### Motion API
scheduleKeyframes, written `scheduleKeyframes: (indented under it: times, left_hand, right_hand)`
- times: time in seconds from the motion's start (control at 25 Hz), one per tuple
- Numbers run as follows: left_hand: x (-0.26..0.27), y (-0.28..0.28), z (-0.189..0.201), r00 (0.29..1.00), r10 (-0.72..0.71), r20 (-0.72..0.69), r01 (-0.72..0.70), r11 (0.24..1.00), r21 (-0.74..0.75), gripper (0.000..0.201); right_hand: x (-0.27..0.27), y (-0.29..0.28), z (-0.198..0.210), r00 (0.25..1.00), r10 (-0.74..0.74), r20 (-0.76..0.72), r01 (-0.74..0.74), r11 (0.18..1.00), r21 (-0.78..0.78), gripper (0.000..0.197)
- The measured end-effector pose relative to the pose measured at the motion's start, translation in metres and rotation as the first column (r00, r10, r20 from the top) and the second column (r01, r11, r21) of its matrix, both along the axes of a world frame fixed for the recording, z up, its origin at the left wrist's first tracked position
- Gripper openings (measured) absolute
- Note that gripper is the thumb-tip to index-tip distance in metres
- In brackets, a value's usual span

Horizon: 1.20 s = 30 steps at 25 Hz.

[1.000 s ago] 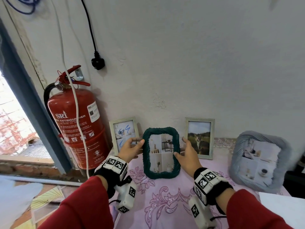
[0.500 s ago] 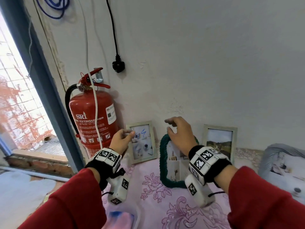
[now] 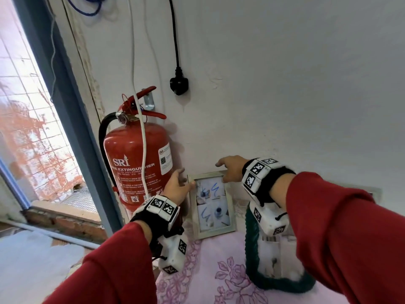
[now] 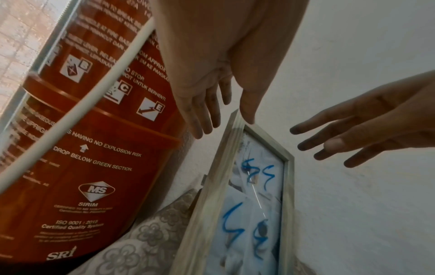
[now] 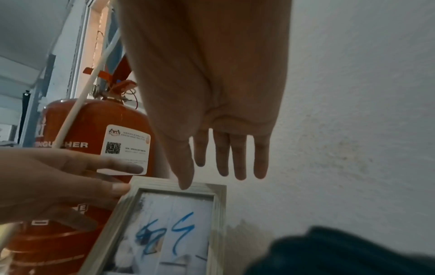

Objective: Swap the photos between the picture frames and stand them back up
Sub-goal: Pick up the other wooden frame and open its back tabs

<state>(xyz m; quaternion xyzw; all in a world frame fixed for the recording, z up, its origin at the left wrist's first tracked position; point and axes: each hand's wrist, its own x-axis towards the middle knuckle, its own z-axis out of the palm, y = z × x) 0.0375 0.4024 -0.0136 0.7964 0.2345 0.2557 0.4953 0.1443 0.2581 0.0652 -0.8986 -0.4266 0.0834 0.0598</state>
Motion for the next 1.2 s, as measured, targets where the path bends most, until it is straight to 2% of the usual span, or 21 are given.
scheduleKeyframes:
  times: [0.12, 0.2, 0.28, 0.48, 0.6, 0.76, 0.88, 1.08, 1.2]
  left_hand:
    - [0.01, 0.002, -0.013, 0.999, -0.008, -0.033, 0.007, 1.0, -0.017, 0.041]
    - [0.008, 0.002, -0.018, 1.0, -0.02, 0.003, 0.021, 0.992, -0.126, 0.031]
    - [0.004, 0.0, -0.018, 0.998, -0.041, 0.044, 0.048, 0.981, -0.187, 0.022]
    - [-0.013, -0.012, -0.008, 0.988, -0.103, 0.119, 0.124, 0.975, -0.183, 0.016]
    - [-0.025, -0.017, 0.015, 0.975, -0.122, 0.185, 0.15, 0.978, -0.146, 0.016]
    - [-0.044, -0.031, 0.062, 0.963, -0.127, 0.238, 0.145, 0.988, -0.058, 0.019]
    - [-0.062, -0.044, 0.097, 0.948, -0.156, 0.278, 0.175, 0.984, -0.045, 0.023]
    - [-0.101, -0.079, 0.143, 0.9, -0.242, 0.361, 0.269, 0.963, -0.023, 0.029]
    - [-0.125, -0.1, 0.15, 0.877, -0.326, 0.354, 0.348, 0.937, 0.001, 0.04]
  right_hand:
    - [0.008, 0.009, -0.002, 1.0, 0.021, -0.007, -0.021, 0.996, -0.081, 0.064]
    - [0.008, 0.013, -0.002, 0.999, 0.032, 0.028, -0.029, 0.994, -0.105, 0.058]
    - [0.005, 0.014, -0.002, 0.995, 0.042, 0.091, -0.035, 0.996, -0.077, 0.048]
    - [-0.008, 0.0, 0.008, 0.993, 0.001, 0.117, -0.005, 1.0, 0.03, 0.034]
    - [-0.019, -0.015, 0.028, 0.996, 0.013, 0.087, -0.024, 0.99, 0.137, 0.03]
    - [-0.042, -0.035, 0.064, 0.997, 0.006, 0.078, -0.026, 0.967, 0.253, 0.029]
    - [-0.061, -0.056, 0.092, 0.996, 0.01, 0.088, -0.038, 0.946, 0.322, 0.028]
    - [-0.11, -0.107, 0.139, 0.995, 0.015, -0.1, 0.043, 0.834, 0.55, 0.021]
    - [-0.14, -0.138, 0.151, 0.997, 0.008, -0.078, 0.04, 0.802, 0.597, 0.02]
